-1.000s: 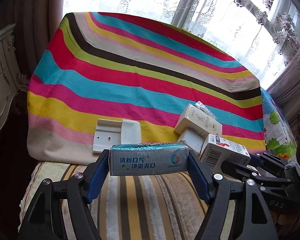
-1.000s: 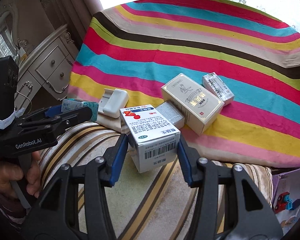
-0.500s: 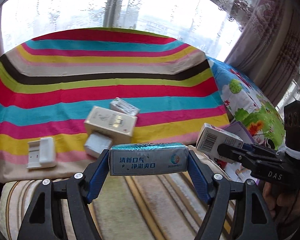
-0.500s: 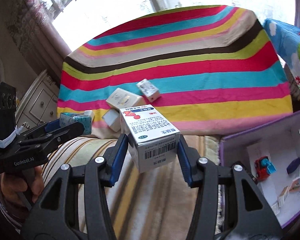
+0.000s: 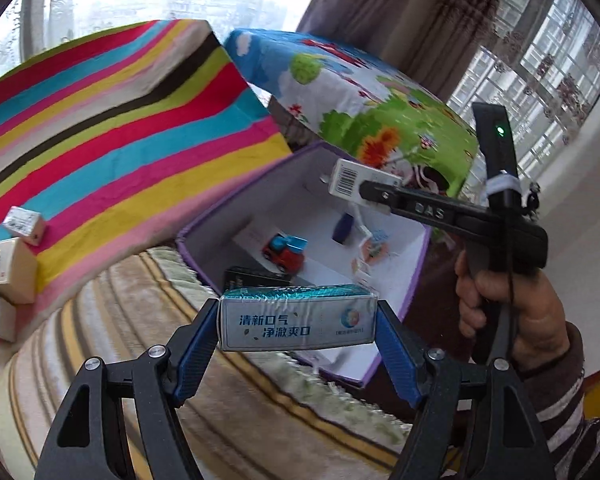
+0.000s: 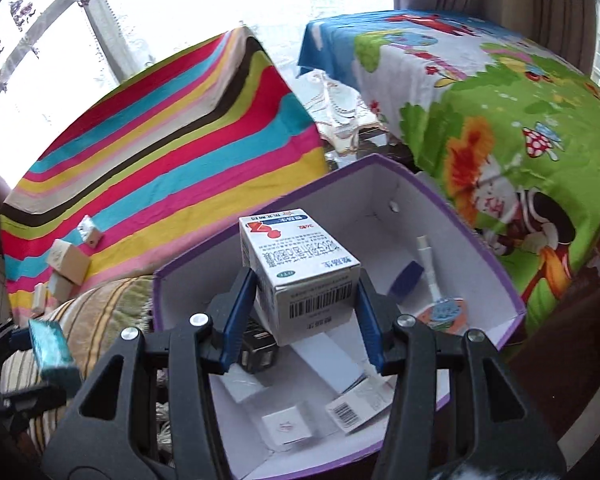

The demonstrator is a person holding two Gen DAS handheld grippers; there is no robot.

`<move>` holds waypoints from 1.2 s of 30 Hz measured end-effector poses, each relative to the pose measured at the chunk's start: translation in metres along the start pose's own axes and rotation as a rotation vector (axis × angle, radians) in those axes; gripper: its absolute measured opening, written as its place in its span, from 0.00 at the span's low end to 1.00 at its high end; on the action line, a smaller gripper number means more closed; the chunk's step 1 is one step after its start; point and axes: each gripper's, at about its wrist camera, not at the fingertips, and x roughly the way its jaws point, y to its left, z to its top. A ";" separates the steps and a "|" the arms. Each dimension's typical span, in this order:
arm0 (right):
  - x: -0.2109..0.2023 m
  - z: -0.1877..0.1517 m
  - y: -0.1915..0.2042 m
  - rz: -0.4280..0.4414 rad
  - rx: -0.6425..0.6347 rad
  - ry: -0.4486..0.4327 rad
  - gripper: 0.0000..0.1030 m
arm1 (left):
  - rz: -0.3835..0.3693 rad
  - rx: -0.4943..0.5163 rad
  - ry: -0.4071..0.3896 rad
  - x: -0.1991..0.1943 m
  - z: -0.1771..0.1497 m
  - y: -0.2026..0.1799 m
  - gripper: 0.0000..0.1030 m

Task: Organize rigid objects
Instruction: 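Carry both boxes over the purple-rimmed box and open both grippers, then withdraw both grippers back to the sofa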

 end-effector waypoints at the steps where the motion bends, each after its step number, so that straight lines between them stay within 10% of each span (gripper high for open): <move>1: 0.002 0.001 -0.006 -0.010 0.007 0.002 0.52 | -0.017 0.012 0.018 0.006 -0.001 -0.007 0.73; 11: 0.023 0.002 -0.027 -0.048 0.032 0.030 0.54 | -0.075 0.080 0.125 0.042 0.001 -0.040 0.74; 16: 0.020 0.002 -0.030 -0.074 0.041 0.032 0.74 | -0.097 0.052 0.175 0.053 -0.002 -0.036 0.77; 36: 0.008 0.005 0.016 -0.021 -0.025 0.041 0.77 | -0.084 -0.110 0.051 -0.009 -0.019 0.027 0.80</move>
